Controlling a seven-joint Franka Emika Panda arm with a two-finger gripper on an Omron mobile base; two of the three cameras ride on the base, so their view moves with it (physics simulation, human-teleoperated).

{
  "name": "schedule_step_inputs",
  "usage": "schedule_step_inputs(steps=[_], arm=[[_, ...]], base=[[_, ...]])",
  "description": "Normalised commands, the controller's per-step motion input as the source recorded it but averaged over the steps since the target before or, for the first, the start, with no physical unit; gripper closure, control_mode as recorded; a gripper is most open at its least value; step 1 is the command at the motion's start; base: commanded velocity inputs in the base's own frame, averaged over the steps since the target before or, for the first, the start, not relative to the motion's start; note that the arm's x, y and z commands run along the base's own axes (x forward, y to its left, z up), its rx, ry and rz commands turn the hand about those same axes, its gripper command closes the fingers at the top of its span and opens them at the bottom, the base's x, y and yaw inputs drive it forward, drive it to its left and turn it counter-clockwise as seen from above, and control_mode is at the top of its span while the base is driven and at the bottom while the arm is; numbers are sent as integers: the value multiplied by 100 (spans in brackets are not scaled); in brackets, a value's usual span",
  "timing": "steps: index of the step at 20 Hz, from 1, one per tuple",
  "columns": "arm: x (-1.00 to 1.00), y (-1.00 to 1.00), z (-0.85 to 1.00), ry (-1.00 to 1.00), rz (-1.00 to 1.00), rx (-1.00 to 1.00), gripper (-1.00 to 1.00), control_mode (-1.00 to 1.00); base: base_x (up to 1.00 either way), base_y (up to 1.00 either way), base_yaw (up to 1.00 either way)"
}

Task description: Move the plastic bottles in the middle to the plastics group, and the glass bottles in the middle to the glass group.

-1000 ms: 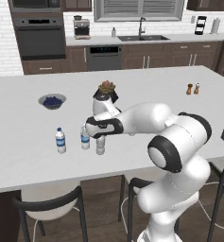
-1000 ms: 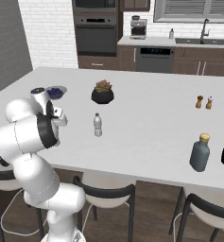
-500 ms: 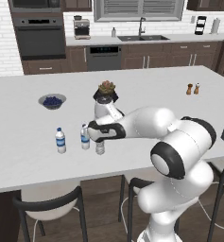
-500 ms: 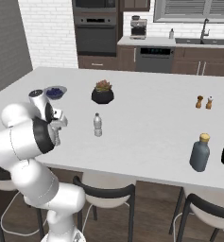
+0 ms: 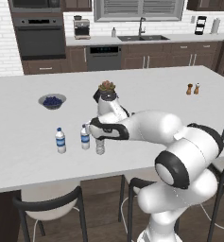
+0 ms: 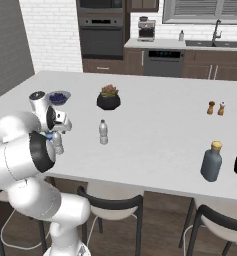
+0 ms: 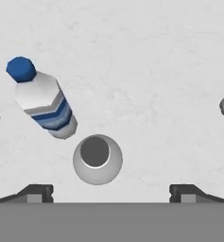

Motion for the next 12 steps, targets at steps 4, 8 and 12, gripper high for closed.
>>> schedule_step_inputs(steps=[4, 8, 12], arm=[[-19, -46, 57, 0, -4, 1, -100, -100], [-18, -71, 50, 1, -8, 3, -100, -100], [-18, -86, 34, 1, -13, 6, -100, -100]], base=[[0, 0, 0], [0, 0, 0], [0, 0, 0]])
